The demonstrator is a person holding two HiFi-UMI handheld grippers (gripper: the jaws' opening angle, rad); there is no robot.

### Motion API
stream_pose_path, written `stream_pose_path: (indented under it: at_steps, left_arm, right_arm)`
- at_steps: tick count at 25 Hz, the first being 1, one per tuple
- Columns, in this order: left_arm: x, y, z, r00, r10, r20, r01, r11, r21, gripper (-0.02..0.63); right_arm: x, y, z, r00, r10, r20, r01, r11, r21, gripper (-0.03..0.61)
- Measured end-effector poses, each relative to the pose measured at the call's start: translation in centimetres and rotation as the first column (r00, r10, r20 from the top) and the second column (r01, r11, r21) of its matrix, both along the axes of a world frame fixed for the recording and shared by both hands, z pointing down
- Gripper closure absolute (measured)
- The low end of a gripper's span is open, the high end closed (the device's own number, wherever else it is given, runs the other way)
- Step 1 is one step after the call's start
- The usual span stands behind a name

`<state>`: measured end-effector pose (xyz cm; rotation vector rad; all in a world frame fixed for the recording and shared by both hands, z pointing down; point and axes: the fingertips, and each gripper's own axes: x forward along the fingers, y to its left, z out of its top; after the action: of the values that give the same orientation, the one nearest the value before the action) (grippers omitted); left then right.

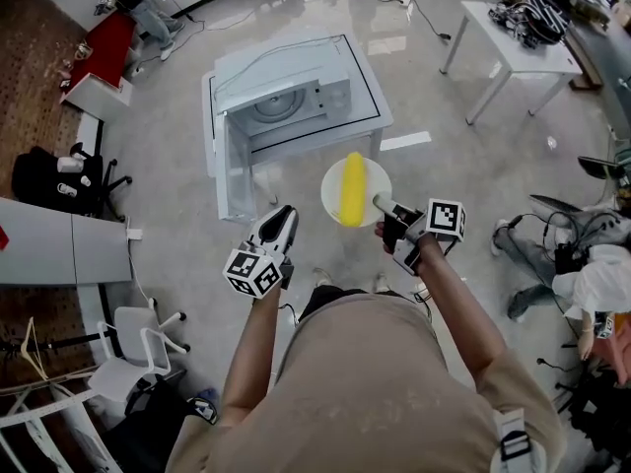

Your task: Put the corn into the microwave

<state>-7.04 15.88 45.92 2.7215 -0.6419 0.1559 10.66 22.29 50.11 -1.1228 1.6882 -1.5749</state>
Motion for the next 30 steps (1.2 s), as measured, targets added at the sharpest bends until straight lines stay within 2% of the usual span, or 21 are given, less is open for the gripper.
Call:
stream_pose_path:
  at_steps: [4, 13, 18, 23, 30]
  left_arm:
    - [-2.0, -2.3, -0.5, 1.000, 0.021, -0.009, -0.021, 1.000, 0.001, 0.580]
    - [-6.4, -5.9, -0.5, 0.996, 0.078, -0.035, -0.077, 0.997, 0.022, 0.580]
    - [-8.0, -6.8, -0.3, 0.992, 0.117, -0.037, -0.116, 0.993, 0.033, 0.580]
    - [-9.9, -7.9, -0.3, 0.992, 0.114, -0.051, -0.113, 0.993, 0.024, 0.580]
    - [-9.9, -10.3, -1.4, 0.993, 0.093, -0.076, -0.092, 0.995, 0.023, 0.580]
  right_arm:
    - [-2.0, -2.1, 0.3, 0.999, 0.036, 0.032, -0.035, 0.999, -0.040, 0.554]
    - [-6.4, -6.0, 1.1, 0.996, 0.090, 0.013, -0.090, 0.996, -0.010, 0.554]
    - [-8.1, -7.3, 2.2, 0.991, 0.131, 0.039, -0.130, 0.991, -0.019, 0.554]
    - [-9.9, -8.6, 2.8, 0.990, 0.135, 0.031, -0.134, 0.991, -0.033, 0.554]
    - [-10.2, -11.9, 3.1, 0.993, 0.115, 0.026, -0.114, 0.993, -0.036, 0.554]
